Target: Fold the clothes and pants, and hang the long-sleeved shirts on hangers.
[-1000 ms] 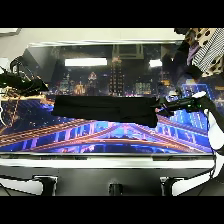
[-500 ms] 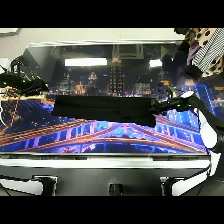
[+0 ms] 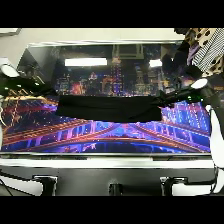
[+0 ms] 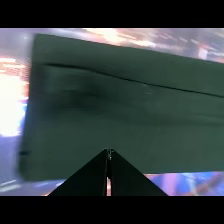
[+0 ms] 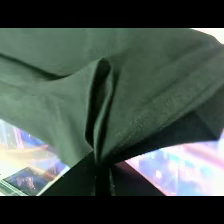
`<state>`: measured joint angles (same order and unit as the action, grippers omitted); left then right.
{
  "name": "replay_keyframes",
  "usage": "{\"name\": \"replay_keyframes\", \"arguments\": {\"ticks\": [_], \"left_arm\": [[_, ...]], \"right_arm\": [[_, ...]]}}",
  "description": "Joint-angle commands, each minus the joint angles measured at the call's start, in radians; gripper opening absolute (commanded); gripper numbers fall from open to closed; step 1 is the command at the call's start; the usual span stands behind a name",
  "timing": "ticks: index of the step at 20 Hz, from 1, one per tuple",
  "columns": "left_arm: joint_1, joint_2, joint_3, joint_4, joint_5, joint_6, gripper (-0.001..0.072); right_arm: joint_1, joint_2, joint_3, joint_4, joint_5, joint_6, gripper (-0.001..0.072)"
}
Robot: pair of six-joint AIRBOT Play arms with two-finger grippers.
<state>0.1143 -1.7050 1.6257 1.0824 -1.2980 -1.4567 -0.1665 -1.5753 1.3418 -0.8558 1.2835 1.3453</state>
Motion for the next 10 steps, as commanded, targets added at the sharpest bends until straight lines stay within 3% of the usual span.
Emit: {"name": "replay_keyframes", "arguments": {"ticks": [1,10], "left_arm": [[-0.131,-0.056,-0.076,-0.153,0.122,0.0,0.0015],[-0.557,-0.243,-0.07,-0.525,0.435,0.001,0.0015]], "right_arm": [[0.0,0.107,0.036,-0.114,0.055,0.129,0.0029],[0.001,0.212,0.254,-0.261,0.206,0.293,0.0029]]}}
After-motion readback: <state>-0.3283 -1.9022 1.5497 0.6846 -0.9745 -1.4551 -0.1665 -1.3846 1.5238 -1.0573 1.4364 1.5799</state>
